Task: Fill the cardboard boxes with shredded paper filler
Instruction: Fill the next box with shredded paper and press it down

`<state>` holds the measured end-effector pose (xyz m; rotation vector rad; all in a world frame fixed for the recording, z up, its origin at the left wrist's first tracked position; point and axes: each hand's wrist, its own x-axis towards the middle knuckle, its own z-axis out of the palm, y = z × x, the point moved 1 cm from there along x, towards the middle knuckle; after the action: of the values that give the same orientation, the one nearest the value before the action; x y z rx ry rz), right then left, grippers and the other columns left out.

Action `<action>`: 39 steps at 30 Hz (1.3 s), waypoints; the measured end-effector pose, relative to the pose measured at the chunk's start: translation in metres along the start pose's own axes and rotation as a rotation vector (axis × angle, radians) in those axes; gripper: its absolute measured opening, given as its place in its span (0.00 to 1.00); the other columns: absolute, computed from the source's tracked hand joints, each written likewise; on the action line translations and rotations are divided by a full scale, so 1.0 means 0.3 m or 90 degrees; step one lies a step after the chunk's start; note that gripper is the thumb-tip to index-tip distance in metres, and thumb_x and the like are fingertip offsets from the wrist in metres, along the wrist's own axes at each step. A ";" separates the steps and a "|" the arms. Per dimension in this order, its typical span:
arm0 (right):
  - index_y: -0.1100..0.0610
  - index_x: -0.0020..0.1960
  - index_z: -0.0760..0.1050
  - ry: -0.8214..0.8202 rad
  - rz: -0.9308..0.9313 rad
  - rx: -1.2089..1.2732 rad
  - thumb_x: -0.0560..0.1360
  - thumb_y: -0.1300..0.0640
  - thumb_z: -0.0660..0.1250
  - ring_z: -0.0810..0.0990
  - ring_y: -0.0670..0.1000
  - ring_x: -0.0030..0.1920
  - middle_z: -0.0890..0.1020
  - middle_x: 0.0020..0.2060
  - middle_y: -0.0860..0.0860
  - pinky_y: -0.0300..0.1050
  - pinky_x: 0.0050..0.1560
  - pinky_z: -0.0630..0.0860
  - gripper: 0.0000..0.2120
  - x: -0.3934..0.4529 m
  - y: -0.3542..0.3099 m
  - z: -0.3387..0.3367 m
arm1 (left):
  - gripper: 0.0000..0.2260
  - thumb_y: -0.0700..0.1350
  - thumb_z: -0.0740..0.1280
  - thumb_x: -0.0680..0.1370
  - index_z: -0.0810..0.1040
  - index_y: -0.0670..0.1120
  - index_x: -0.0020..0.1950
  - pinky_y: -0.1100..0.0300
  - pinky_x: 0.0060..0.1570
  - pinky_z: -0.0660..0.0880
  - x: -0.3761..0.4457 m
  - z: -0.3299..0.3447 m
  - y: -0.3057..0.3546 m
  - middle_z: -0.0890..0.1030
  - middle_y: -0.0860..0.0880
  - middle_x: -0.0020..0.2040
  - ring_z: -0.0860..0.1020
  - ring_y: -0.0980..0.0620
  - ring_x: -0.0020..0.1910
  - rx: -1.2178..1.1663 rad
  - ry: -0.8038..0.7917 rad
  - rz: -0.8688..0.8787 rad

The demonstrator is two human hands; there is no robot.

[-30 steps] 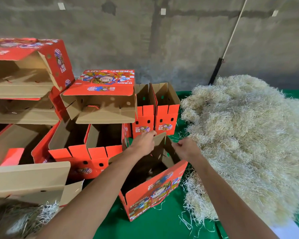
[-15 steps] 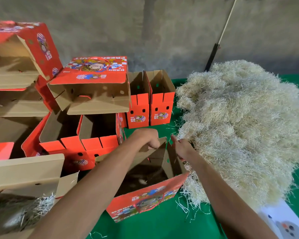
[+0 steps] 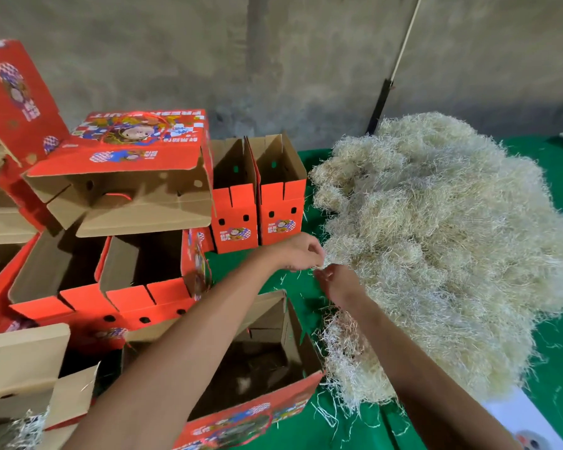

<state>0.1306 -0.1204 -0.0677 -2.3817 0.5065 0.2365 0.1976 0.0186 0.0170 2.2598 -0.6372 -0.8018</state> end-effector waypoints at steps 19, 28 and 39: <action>0.51 0.81 0.36 -0.033 -0.064 -0.420 0.74 0.28 0.61 0.48 0.63 0.80 0.44 0.81 0.57 0.61 0.78 0.51 0.51 0.640 0.261 -0.057 | 0.32 0.47 0.70 0.75 0.62 0.52 0.77 0.56 0.56 0.69 0.552 0.082 -0.137 0.65 0.46 0.76 0.72 0.48 0.66 -0.035 0.061 -0.158; 0.54 0.82 0.47 -0.052 -0.059 -0.489 0.82 0.47 0.57 0.66 0.62 0.74 0.66 0.76 0.59 0.61 0.76 0.61 0.34 0.721 0.279 0.036 | 0.24 0.50 0.68 0.78 0.68 0.50 0.73 0.53 0.66 0.69 0.630 0.058 -0.240 0.69 0.47 0.73 0.72 0.48 0.67 -0.022 0.059 -0.214; 0.54 0.66 0.75 0.092 -0.235 -0.085 0.80 0.48 0.67 0.77 0.44 0.24 0.79 0.27 0.49 0.34 0.25 0.72 0.18 0.583 -0.052 -0.047 | 0.22 0.66 0.57 0.80 0.75 0.52 0.63 0.50 0.59 0.76 0.427 -0.112 -0.256 0.77 0.53 0.58 0.76 0.58 0.53 -0.158 0.249 -0.222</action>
<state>0.2964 -0.1704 -0.1004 -2.5798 0.1104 -0.0709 0.3266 0.0049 -0.0645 2.2326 0.0383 -0.5343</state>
